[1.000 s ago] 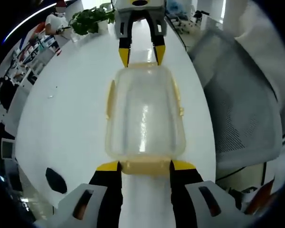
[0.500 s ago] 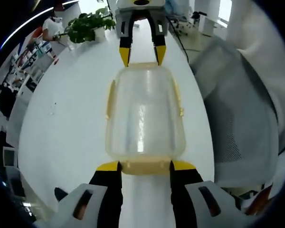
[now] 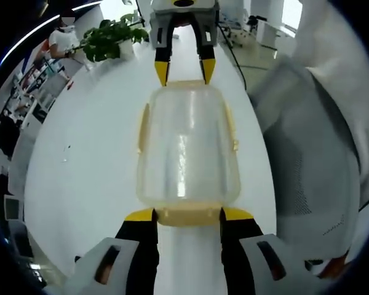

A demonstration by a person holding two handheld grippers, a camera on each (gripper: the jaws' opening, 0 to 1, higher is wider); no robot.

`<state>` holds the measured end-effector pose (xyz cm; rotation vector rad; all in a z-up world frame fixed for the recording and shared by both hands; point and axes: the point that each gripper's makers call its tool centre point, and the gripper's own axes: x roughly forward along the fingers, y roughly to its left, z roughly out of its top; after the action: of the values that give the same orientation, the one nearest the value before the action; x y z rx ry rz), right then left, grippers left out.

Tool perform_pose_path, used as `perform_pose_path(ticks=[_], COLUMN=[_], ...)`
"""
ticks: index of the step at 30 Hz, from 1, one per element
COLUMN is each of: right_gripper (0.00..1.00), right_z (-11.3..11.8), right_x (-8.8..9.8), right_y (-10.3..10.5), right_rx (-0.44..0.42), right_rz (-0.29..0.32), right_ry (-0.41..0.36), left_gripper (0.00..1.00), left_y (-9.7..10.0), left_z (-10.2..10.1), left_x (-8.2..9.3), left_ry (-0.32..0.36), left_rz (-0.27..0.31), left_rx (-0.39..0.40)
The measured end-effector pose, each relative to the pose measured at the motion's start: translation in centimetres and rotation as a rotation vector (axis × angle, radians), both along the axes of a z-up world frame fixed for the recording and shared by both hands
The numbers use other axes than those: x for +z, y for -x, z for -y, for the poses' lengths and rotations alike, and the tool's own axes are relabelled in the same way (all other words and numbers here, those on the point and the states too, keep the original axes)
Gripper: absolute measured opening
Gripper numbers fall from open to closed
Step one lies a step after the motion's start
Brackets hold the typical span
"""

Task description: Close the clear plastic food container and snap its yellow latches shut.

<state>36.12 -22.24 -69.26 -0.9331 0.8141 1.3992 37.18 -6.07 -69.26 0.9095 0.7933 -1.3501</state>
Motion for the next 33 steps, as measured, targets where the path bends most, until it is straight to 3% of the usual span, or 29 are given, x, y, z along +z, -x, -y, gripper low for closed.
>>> perform_pose_path(ticks=[18,33], right_gripper=[0.36,0.36], right_z=[4.3,8.0], right_x=[-0.2,-1.3], right_y=[-0.3,-0.3], right_rx=[-0.009,-0.018], right_rz=[0.003,-0.002], right_ry=[0.006,0.025], left_gripper=[0.36,0.36], left_y=[-0.4,-0.6], left_z=[4.3,7.9], left_x=[-0.3,-1.8], left_ry=[0.001,-0.009], left_rz=[0.004,-0.004], left_rx=[-0.015,-0.027])
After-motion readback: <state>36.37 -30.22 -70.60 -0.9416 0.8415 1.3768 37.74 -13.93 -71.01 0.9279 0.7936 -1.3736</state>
